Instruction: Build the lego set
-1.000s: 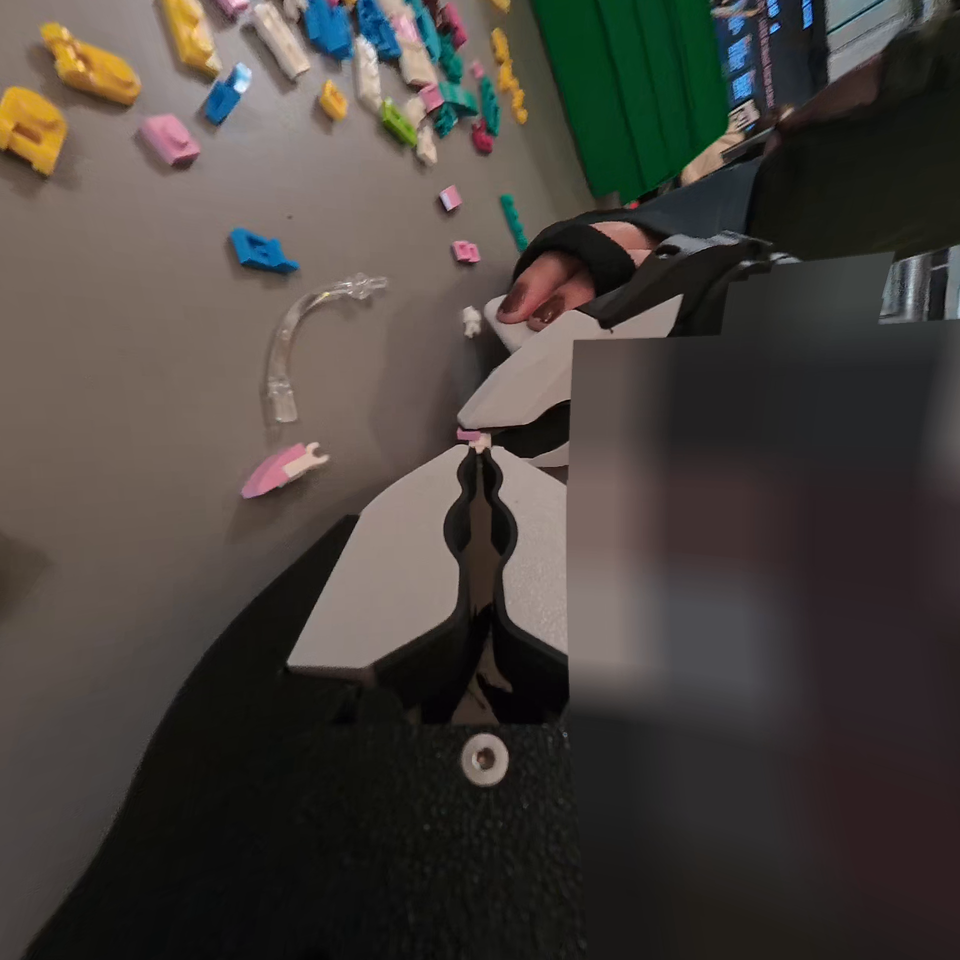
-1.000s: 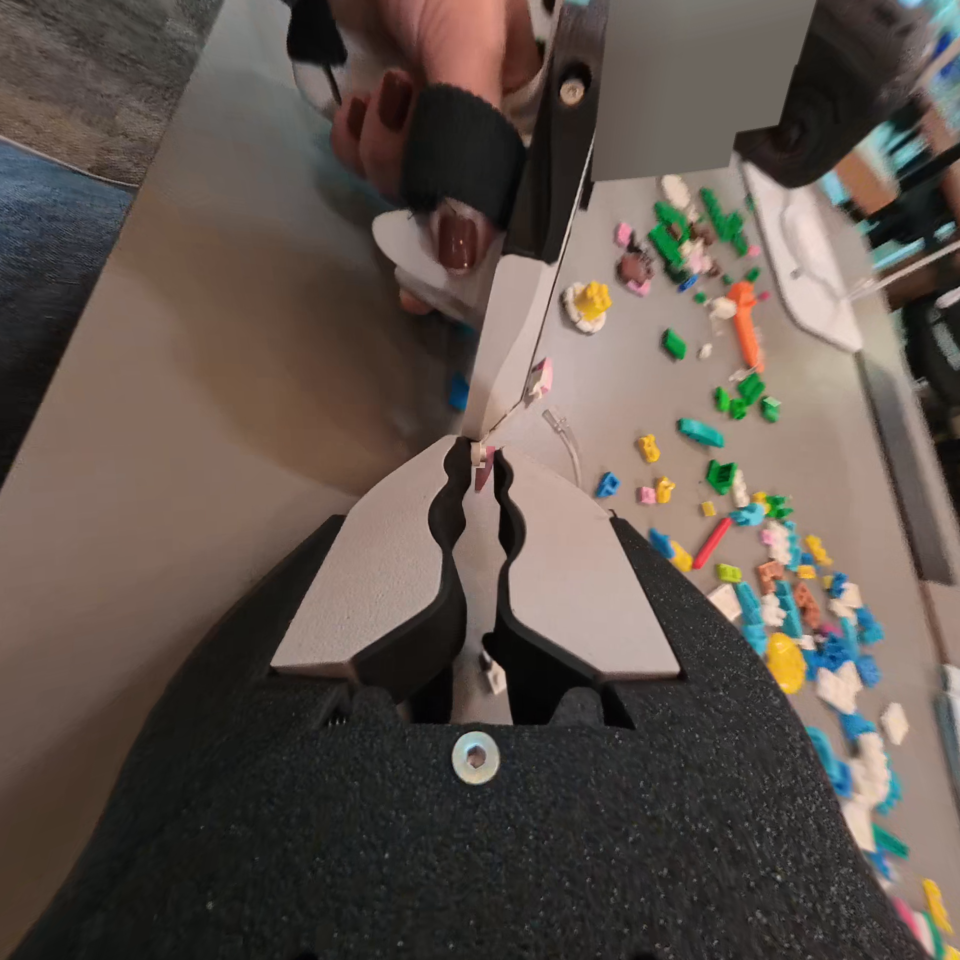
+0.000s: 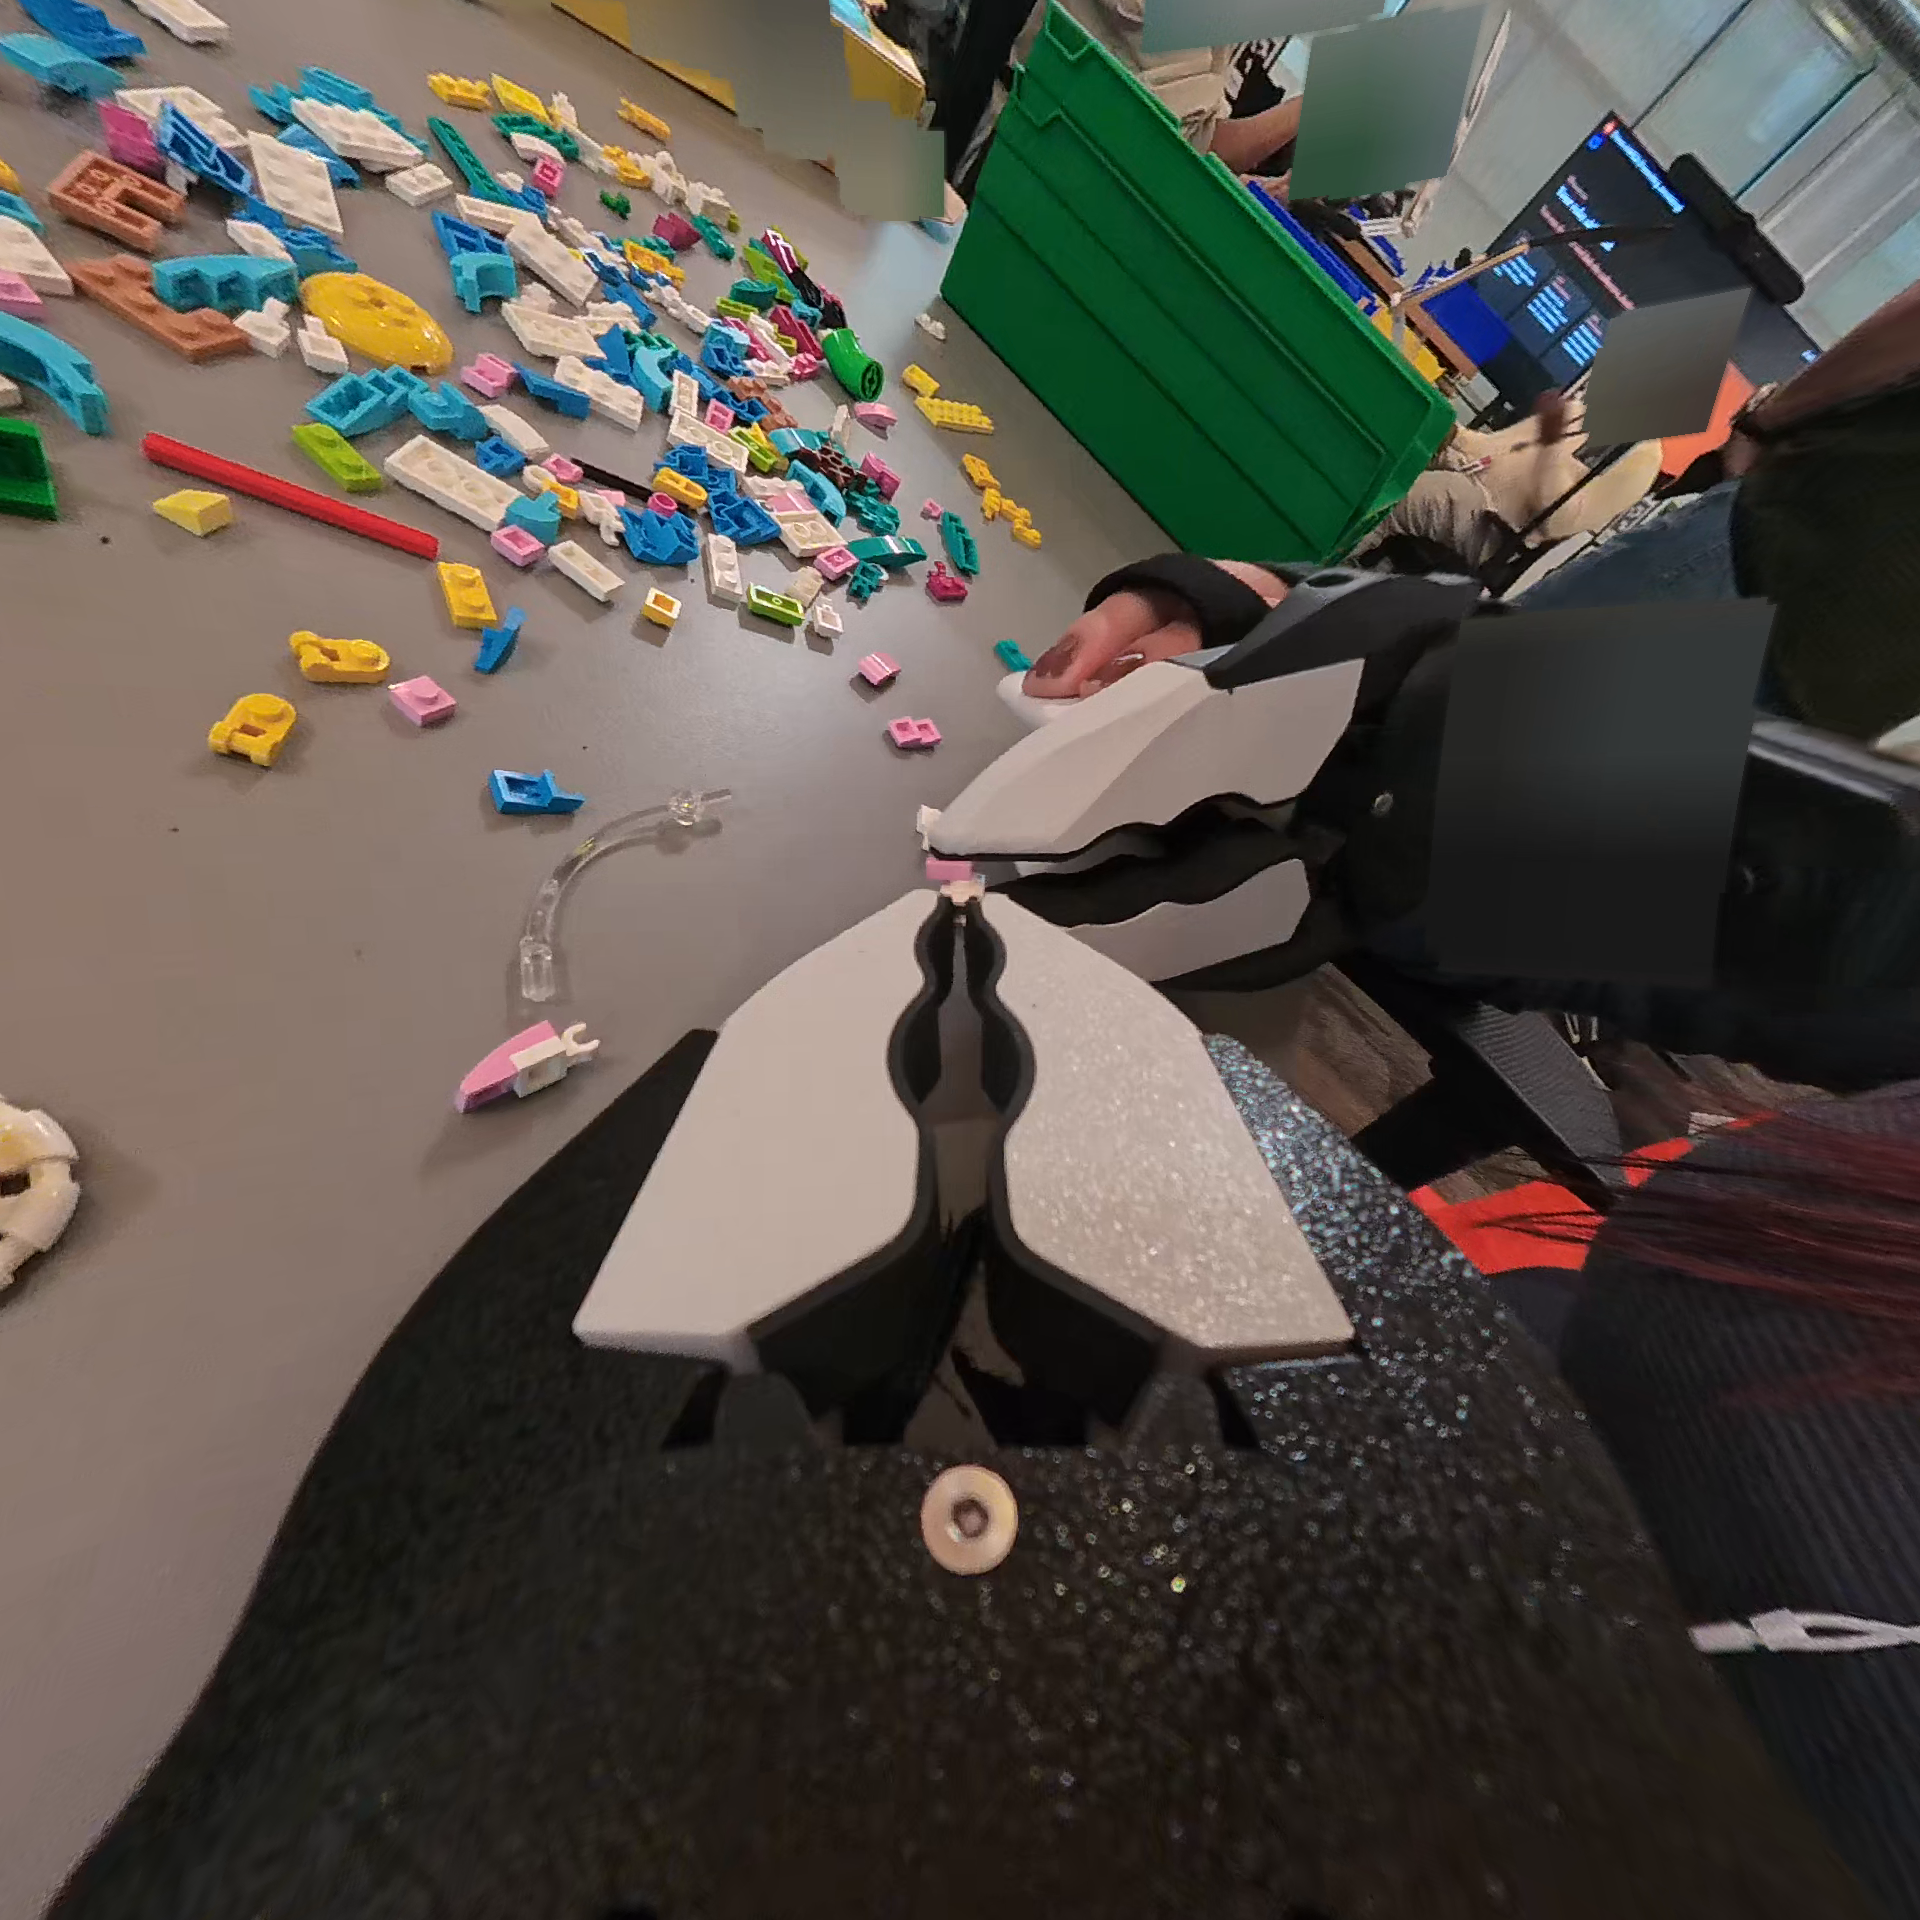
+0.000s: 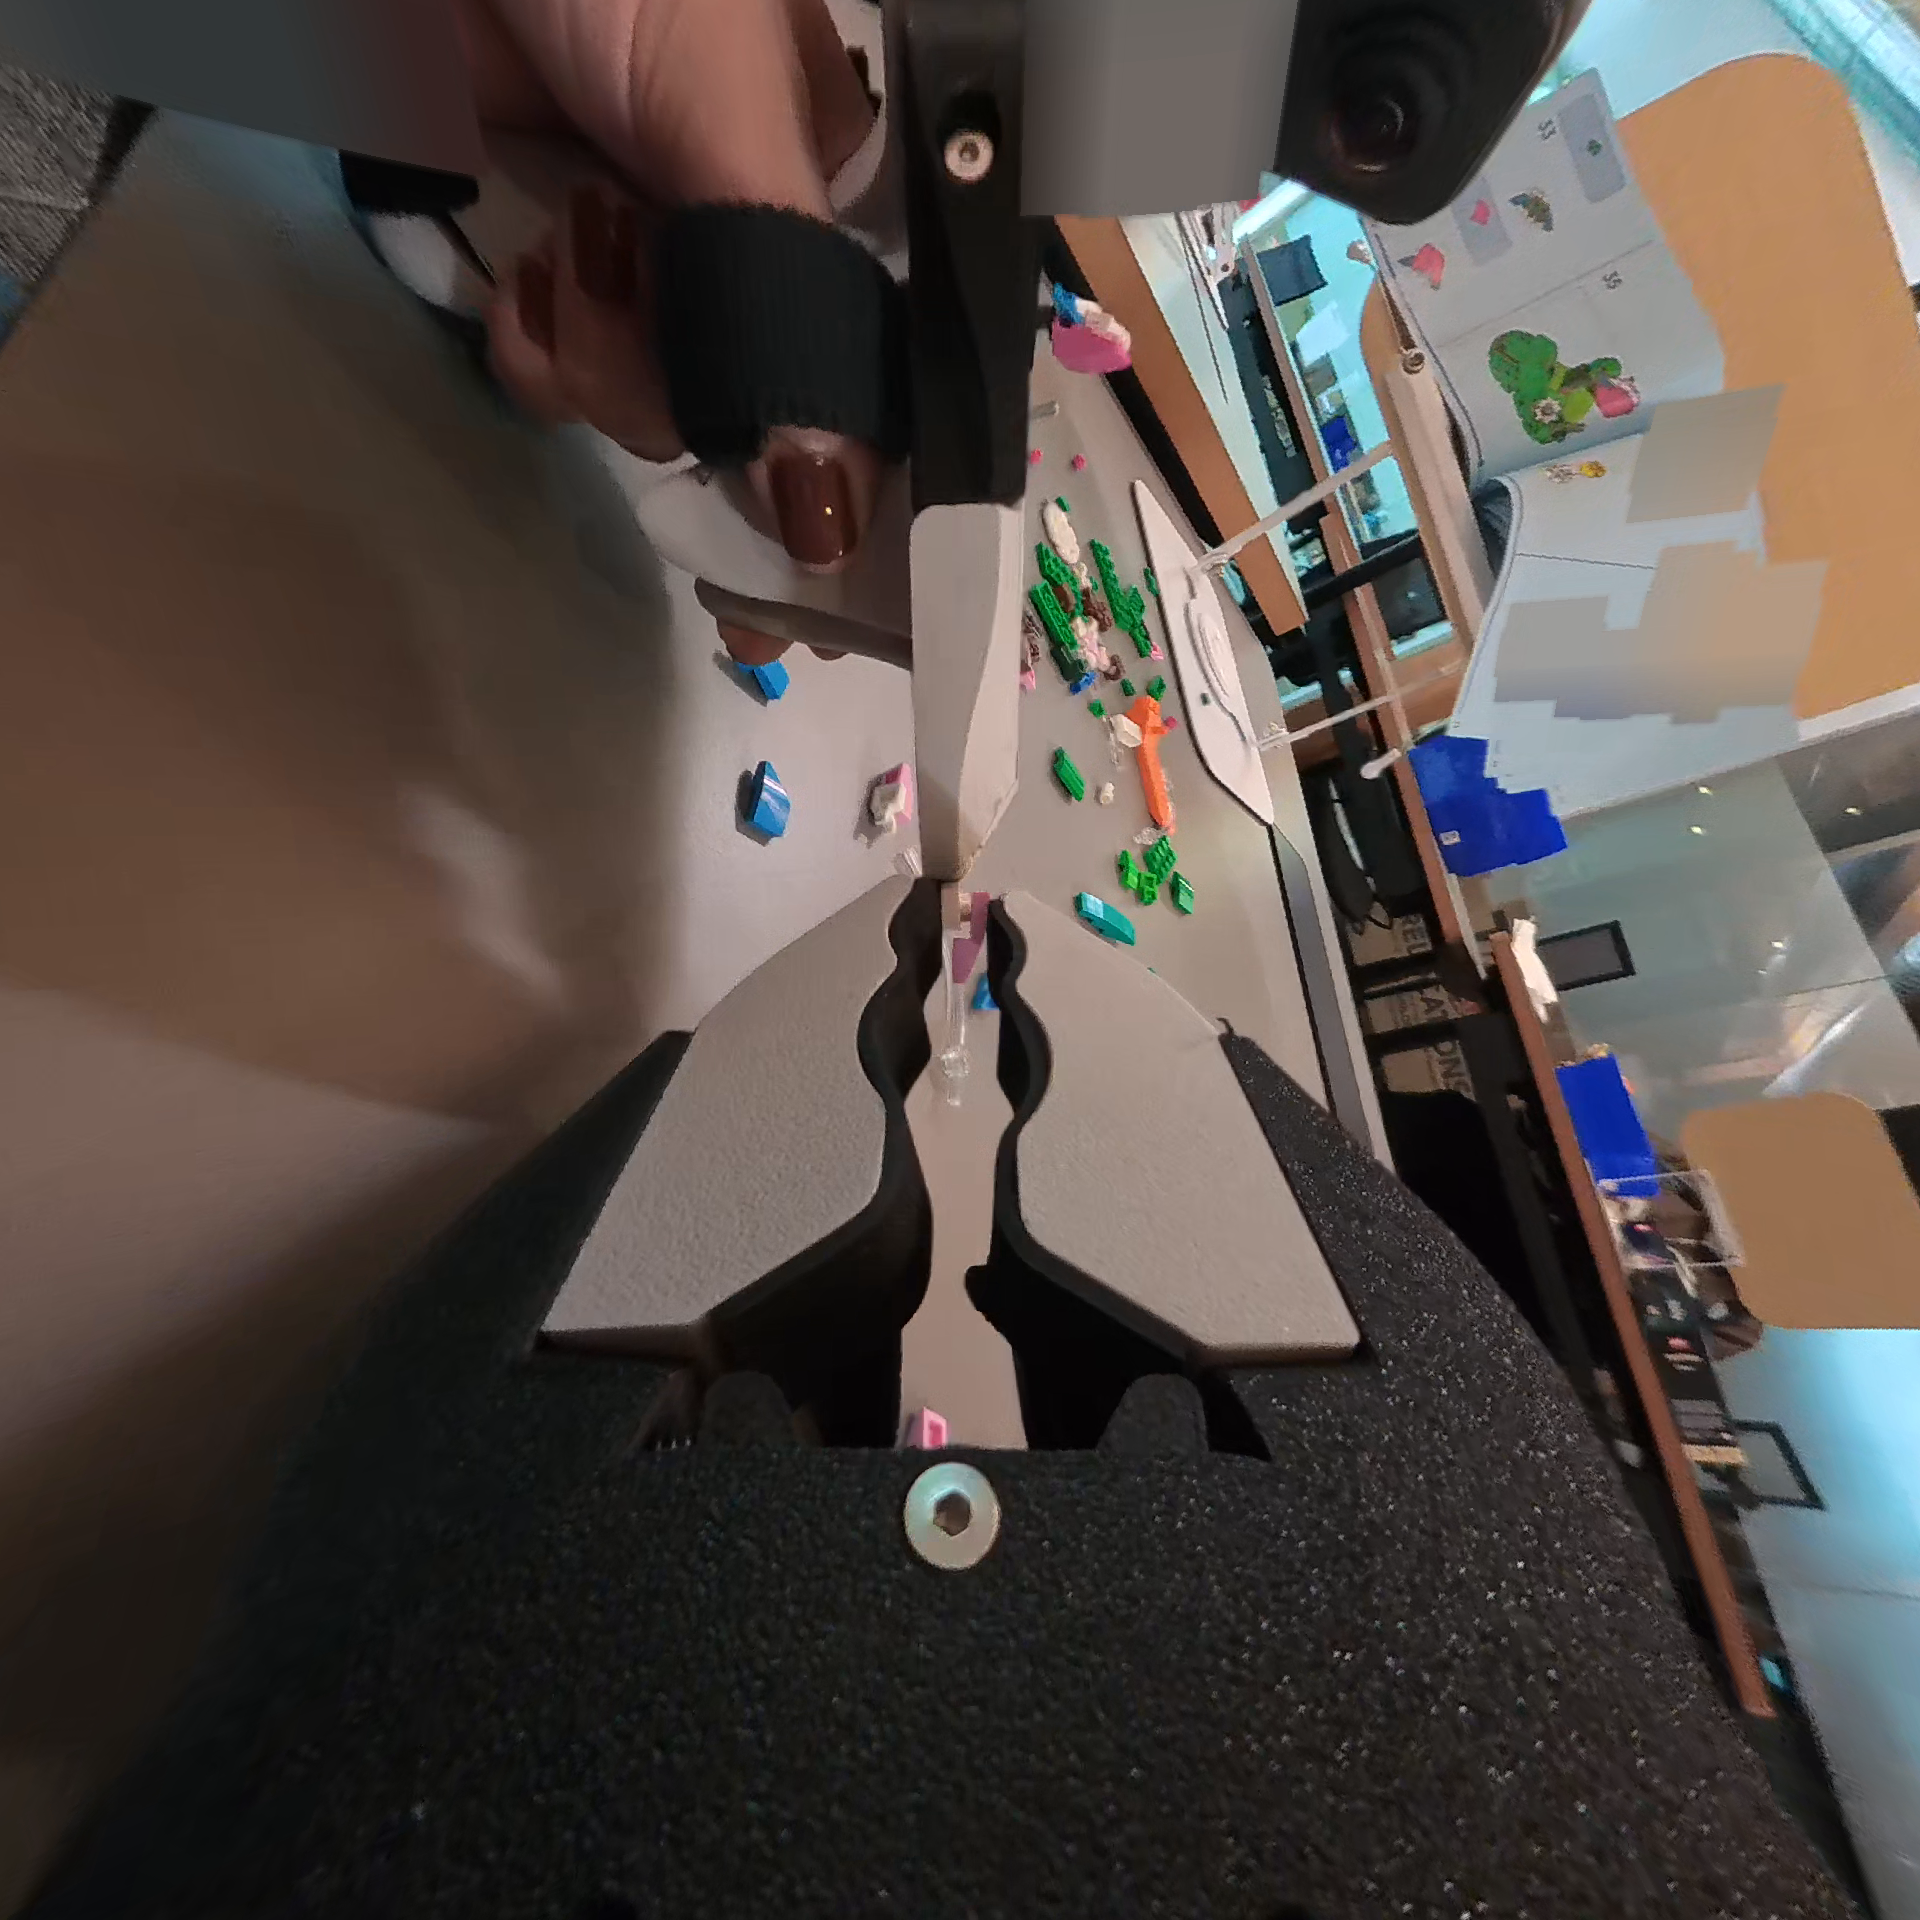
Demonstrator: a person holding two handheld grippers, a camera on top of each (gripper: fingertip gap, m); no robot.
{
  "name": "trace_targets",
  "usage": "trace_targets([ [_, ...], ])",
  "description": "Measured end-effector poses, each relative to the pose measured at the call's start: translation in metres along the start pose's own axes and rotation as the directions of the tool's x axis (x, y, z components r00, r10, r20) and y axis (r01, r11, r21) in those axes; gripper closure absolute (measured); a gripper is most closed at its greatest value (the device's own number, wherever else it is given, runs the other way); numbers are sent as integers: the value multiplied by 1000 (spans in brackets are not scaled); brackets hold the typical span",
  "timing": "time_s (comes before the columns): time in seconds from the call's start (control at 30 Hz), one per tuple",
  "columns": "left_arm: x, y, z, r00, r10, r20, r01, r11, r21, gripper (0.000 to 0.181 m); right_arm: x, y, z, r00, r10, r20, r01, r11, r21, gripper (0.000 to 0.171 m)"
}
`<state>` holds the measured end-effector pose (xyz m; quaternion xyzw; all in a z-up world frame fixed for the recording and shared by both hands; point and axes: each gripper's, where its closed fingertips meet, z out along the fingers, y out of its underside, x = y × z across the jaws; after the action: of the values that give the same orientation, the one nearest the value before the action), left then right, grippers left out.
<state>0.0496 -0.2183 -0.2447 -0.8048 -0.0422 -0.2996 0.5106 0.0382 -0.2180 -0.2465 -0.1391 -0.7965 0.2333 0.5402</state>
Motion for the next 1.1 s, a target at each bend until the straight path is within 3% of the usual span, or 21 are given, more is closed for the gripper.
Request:
trace_targets([
  [0.03,0,-1,1,1000,0,7,0,1000,8,179,1,1,0,1000,-17,-11,17,1000,-11,163],
  [0.27,-2,-4,2,998,17,62,-19,999,36,180,4,3,0,991,-118,-67,114,992,-62,163],
  [0.63,-2,-6,3,999,10,52,-13,999,49,180,6,3,-1,998,-41,-54,41,999,-2,163],
  [1.1,-5,-7,4,997,-17,72,13,998,61,180,8,5,0,982,-152,-112,147,988,-50,163],
])
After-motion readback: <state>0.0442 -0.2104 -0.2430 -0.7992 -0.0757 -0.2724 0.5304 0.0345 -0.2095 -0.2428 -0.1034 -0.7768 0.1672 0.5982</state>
